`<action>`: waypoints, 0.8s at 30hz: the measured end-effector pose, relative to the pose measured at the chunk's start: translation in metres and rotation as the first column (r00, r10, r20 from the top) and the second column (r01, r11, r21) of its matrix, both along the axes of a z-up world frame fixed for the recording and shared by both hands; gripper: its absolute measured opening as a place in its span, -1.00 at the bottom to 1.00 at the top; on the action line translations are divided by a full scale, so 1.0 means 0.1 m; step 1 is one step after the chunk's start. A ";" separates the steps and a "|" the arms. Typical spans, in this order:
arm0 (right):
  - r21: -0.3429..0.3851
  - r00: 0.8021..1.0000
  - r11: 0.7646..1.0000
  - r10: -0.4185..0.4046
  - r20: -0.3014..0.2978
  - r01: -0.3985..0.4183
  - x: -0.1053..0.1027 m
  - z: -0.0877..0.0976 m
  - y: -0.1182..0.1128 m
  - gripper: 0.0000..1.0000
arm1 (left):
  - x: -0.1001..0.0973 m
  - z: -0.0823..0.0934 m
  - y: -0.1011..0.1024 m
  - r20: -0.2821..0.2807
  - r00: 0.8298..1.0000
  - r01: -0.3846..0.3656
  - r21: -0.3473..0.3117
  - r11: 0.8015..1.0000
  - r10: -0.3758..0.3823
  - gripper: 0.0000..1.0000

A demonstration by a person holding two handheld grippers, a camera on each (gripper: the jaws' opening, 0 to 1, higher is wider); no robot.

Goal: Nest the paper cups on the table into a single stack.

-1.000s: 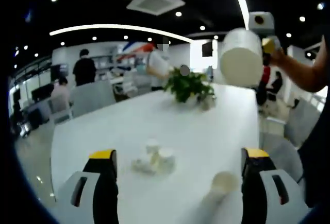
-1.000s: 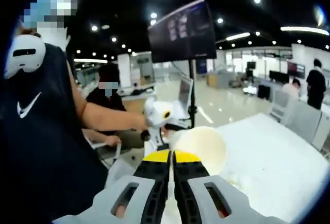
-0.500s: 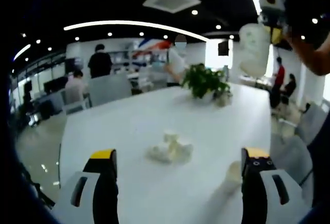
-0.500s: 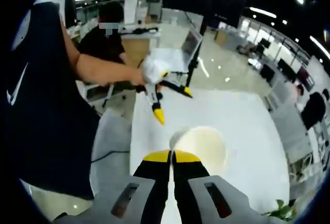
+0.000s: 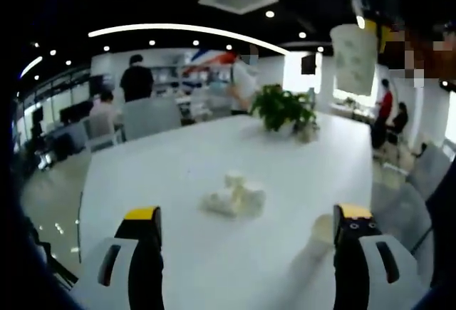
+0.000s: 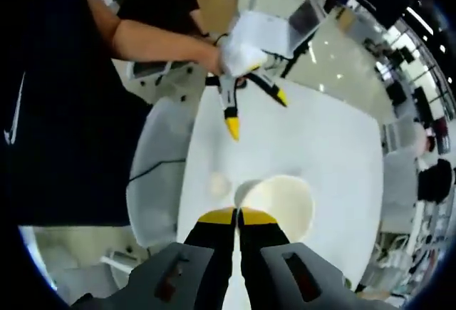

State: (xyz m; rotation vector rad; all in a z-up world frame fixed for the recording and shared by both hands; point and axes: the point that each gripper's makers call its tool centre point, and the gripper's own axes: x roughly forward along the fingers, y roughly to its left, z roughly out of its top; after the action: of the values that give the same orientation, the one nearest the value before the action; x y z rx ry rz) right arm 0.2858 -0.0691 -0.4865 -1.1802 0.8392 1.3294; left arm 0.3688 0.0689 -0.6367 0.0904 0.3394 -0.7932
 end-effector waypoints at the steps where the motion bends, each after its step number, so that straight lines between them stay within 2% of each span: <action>1: -0.007 1.000 1.000 -0.002 -0.005 0.002 0.00 -0.03 0.02 -1.00 | 0.01 0.01 0.01 0.004 1.000 -0.005 0.004 1.000 0.005 0.97; 8: -0.037 1.000 0.999 -0.010 -0.006 0.009 0.06 -0.13 0.00 -1.00 | 0.00 0.01 0.09 0.014 1.000 -0.017 0.012 1.000 0.017 0.97; 15: -0.017 0.999 0.999 -0.043 -0.024 0.043 0.08 -0.17 0.00 -1.00 | -0.02 -0.03 0.14 0.006 1.000 -0.023 0.008 1.000 0.023 0.97; 18: 0.012 0.997 0.998 -0.054 -0.051 0.054 0.03 -0.19 0.04 -1.00 | -0.05 -0.05 0.14 0.005 1.000 -0.017 0.017 1.000 0.017 0.97; 24: 0.027 0.996 0.997 -0.074 -0.045 0.075 0.05 -0.26 0.07 -1.00 | -0.10 -0.12 0.10 -0.011 1.000 -0.002 0.030 1.000 0.002 0.97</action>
State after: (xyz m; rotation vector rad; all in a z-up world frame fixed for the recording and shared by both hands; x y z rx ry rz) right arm 0.2910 -0.0618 -0.5124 -1.0907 0.8849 1.3061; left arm 0.3592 0.0787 -0.6489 0.1144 0.3616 -0.7869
